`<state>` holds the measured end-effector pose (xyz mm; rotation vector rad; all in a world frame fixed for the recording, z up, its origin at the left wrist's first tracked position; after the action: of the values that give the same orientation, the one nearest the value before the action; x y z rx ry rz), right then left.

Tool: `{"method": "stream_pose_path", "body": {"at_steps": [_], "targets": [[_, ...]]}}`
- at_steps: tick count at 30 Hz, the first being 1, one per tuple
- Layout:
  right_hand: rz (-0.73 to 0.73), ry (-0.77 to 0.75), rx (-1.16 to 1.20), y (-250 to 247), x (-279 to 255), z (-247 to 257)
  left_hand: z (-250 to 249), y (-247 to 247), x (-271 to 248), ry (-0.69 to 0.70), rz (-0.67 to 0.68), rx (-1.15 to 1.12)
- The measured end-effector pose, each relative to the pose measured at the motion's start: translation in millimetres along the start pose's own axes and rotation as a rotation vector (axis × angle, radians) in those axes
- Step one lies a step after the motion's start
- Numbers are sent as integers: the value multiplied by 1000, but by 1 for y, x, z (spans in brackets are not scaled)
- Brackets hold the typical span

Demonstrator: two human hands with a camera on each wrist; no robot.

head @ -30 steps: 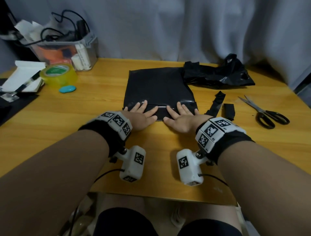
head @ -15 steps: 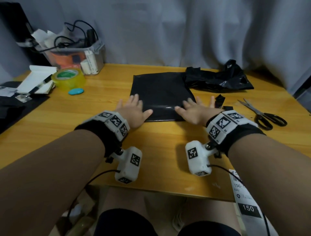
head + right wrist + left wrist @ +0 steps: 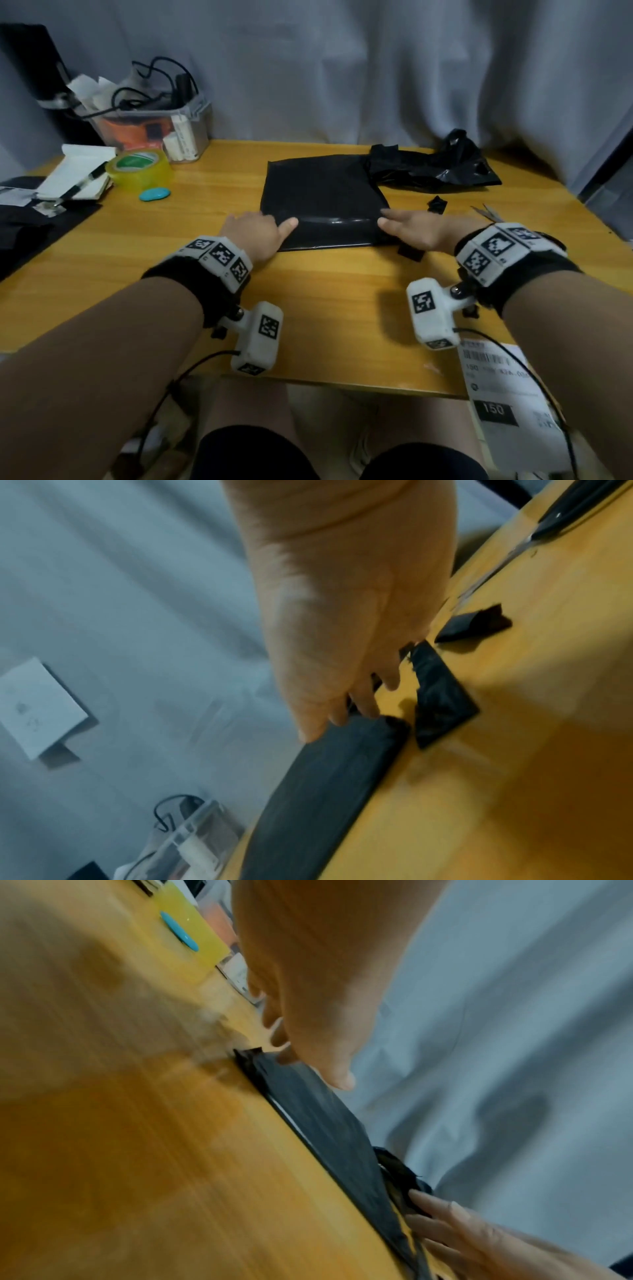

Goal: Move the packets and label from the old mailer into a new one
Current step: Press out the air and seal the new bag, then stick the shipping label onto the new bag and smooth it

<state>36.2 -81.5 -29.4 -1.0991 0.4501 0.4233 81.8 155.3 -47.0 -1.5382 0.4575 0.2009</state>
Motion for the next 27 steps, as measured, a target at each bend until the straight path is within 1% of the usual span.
{"method": "stream_pose_path", "body": {"at_steps": [2,4,6,8,11,15,18,20,22,23,25,27], "targets": [[-131,-86,87,-16,-24,2,-21,-16,-14,139,-123,-51],[-222,-127,87,-26,-48,-1,-48,-23,-29,289,-196,-105],[-247,-140,80,-28,-71,-10,-74,-28,-47,391,-231,-175],[-265,-137,91,-25,-93,-21,-99,-26,-65,472,-237,-254],[-310,-101,59,-16,-120,-44,-134,-18,-89,575,-252,-281],[-271,17,9,11,-137,-86,-177,4,-105,658,-201,-270],[-246,70,-15,33,-145,-109,-204,25,-118,736,-96,-241],[-272,59,25,43,-154,-118,-221,40,-134,845,5,-164],[-313,22,107,53,-162,-126,-232,57,-146,932,95,-25],[-329,1,142,58,-165,-130,-233,67,-149,947,138,67],[-372,-42,202,70,-167,-135,-232,86,-150,925,195,235],[-450,-94,308,79,-166,-141,-233,91,-148,915,151,259]]}}
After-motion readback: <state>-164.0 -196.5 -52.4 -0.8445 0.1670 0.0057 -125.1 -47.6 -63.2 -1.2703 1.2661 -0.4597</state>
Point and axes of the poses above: each hand's wrist, its own x-axis towards the middle knuckle, its own y-axis out of the palm, z = x × y, the point moved 8 cm from there along x, towards the middle knuckle, and after that the axes turned 12 degrees about z, right-handed, at the moved point
